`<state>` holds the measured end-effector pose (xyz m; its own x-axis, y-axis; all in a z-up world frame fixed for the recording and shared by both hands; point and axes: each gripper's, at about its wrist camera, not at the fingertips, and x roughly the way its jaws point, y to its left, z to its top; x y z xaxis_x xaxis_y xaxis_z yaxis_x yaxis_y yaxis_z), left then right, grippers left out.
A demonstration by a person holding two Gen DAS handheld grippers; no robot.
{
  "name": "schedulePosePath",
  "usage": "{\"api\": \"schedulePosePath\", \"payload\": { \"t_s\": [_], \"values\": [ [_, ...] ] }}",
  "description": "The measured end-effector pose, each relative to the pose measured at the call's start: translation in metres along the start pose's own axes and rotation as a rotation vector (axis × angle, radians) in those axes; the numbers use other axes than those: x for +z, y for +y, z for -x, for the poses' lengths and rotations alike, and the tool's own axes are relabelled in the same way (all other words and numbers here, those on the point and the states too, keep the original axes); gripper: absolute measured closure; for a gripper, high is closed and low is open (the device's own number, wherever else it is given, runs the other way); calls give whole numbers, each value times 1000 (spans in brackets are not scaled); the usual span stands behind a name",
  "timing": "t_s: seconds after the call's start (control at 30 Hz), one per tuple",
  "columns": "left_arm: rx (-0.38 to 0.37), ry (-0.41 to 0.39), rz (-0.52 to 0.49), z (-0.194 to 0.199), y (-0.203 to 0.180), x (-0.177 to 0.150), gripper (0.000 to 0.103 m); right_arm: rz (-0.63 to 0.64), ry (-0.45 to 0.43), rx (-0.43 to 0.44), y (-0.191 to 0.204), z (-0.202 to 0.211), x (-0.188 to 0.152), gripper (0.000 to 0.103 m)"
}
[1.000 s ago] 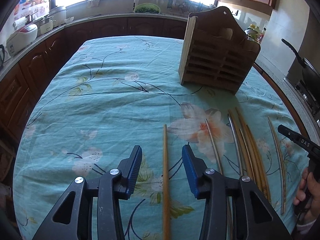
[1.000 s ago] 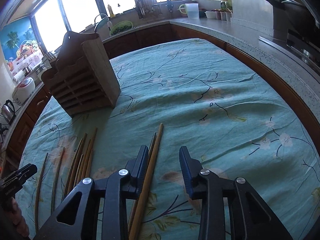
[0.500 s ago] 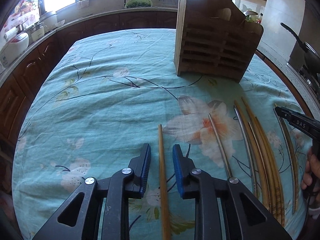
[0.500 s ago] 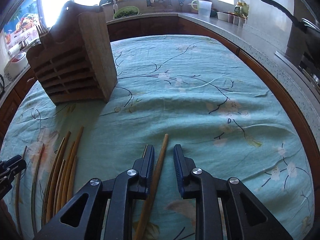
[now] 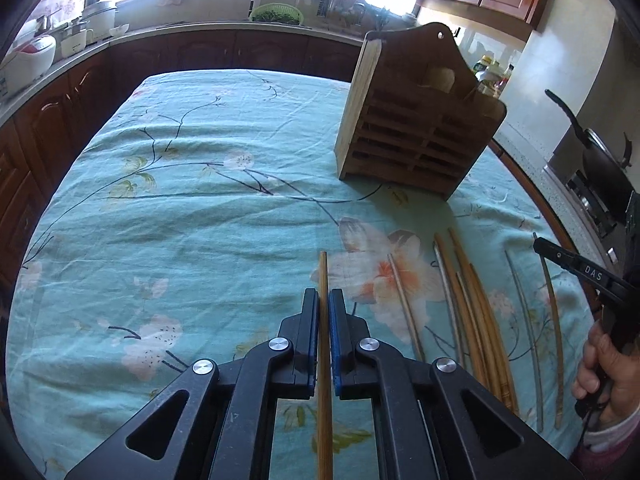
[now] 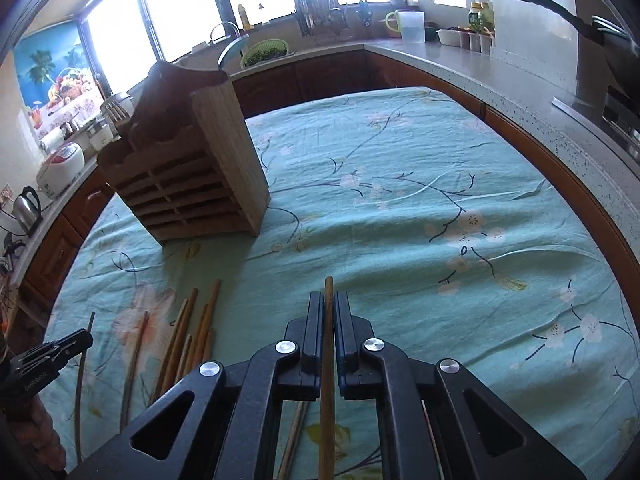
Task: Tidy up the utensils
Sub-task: 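Close the left gripper on a wooden chopstick while the right gripper grasps another, then carry both wooden chopsticks upright to the holder and insert them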
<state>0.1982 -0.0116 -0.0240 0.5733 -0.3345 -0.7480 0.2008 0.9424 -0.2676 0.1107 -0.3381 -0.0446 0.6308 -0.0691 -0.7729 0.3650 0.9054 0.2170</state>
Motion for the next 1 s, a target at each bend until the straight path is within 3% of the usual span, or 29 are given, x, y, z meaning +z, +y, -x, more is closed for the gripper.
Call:
{"api": "schedulePosePath", "payload": {
  "t_s": [0.17, 0.5, 1.0],
  "values": [
    [-67, -75, 16, 38, -2, 8, 100, -16, -72, 51, 4, 36, 8, 98],
    [-125, -227, 49, 110, 1, 10, 100, -9, -251, 123, 17, 105, 33, 98],
    [-149, -340, 28, 149, -5, 24, 100, 23, -361, 182, 36, 132, 59, 98]
  ]
}}
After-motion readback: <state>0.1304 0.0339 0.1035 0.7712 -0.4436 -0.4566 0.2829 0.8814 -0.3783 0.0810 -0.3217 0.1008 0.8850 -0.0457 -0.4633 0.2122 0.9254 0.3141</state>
